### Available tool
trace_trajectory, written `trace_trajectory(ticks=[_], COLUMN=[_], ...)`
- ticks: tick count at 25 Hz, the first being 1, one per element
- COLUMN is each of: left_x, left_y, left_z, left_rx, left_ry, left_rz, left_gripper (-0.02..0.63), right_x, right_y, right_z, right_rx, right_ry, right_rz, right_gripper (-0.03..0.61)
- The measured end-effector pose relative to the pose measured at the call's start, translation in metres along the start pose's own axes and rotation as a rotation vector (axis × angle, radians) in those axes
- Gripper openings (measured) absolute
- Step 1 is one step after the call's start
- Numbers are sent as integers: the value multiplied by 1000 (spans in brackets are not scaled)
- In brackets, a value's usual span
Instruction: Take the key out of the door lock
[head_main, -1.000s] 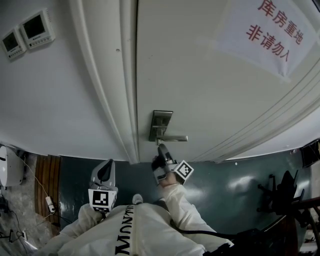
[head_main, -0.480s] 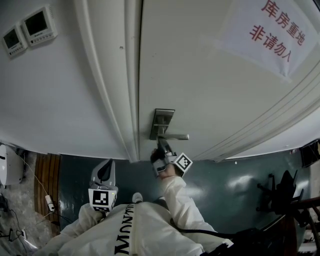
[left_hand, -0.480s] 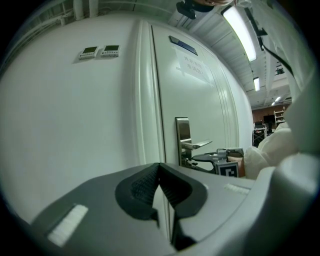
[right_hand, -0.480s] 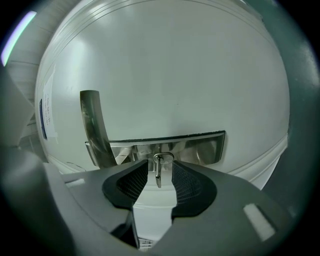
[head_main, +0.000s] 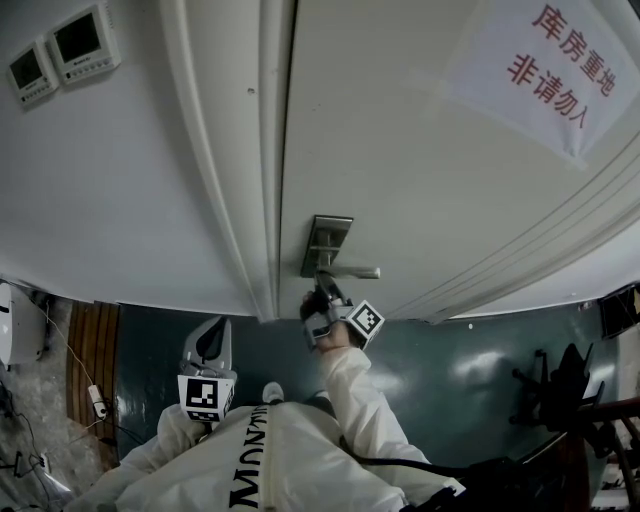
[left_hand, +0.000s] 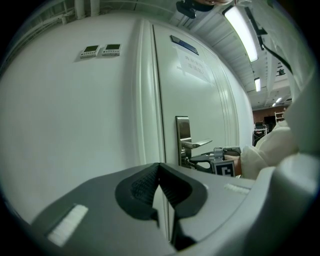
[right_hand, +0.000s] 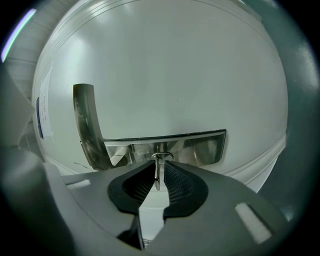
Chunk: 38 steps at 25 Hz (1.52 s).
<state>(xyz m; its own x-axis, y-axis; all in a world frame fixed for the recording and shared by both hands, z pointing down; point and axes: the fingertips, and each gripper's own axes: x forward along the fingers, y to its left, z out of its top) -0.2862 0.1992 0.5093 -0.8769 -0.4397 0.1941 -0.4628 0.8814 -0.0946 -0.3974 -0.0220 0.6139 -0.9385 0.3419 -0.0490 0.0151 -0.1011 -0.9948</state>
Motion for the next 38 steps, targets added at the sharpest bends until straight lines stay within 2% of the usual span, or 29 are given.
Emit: trace_trajectory(ticks=[4,13,27,33,38], left_x=[1,3,-4,-1,5], left_y=[-1,-9,-13,-17,-29], left_z=[0,0,4,4,5], left_rx=[-3,6,12,-1,7], left_ry=[3,3,-4,-5,-14], left_rz=[-4,-21,-3,-14,-42], left_gripper=[0,0,0,0,0], right_x=[1,0,-3,-36,-57], right_y=[2,2,4,0,0], right_z=[0,-1,-1,-17,-17], right_rx=[-8,-2,-17,-10,-55], right_ry=[0,-9,-28,-12,6], right_rz=[4,-7,-10,10,5], right_gripper=[15,24,21,21,21])
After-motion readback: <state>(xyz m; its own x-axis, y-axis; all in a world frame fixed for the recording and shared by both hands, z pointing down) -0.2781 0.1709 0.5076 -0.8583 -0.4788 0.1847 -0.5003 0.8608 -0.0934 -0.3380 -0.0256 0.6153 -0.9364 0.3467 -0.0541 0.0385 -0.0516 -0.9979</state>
